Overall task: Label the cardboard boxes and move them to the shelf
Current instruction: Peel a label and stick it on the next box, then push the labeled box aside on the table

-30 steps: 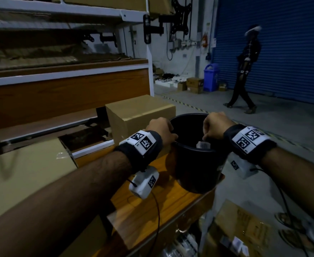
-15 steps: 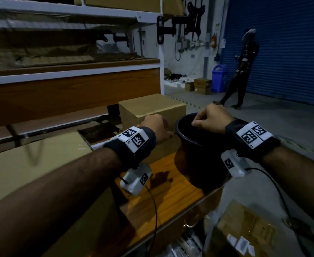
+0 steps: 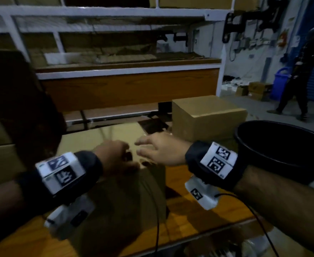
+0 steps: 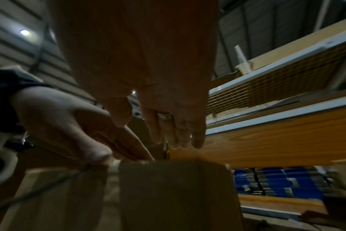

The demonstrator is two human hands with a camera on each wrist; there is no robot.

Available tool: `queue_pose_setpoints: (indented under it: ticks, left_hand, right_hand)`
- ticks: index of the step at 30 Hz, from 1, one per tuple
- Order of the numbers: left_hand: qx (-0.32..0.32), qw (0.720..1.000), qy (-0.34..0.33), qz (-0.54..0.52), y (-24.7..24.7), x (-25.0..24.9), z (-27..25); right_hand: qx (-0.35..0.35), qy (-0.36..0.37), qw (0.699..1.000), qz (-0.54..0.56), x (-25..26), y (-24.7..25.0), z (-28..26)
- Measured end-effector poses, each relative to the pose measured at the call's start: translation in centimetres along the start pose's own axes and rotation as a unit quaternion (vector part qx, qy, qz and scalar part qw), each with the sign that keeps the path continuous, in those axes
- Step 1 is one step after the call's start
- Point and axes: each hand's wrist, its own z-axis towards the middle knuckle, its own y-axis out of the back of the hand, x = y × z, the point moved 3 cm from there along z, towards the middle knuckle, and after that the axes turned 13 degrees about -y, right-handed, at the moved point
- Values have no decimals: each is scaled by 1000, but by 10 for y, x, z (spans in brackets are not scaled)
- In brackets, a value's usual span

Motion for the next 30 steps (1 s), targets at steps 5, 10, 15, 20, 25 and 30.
queue_pose_setpoints:
  ticks: [5, 10, 15, 20, 25, 30]
  left_hand:
    - [55, 995, 62, 46, -19, 35, -45]
    - [63, 996, 62, 24, -26, 54, -57]
    - [-24, 997, 73, -10, -12, 73, -62]
    - [31, 995, 94, -32, -8, 82, -69]
    - [96, 989, 99, -47, -12, 84, -71]
    - [124, 988, 79, 45, -21, 83, -70]
  right_hand:
    - [37, 55, 987, -146, 34, -42, 32]
    - [74, 77, 977, -185, 42, -53, 42]
    - [84, 49, 974, -207, 46, -53, 49]
    - [141, 32, 960, -240, 54, -45, 54]
    - [149, -7, 933, -328, 61, -39, 71]
    - [162, 50, 929, -330, 81, -51, 76]
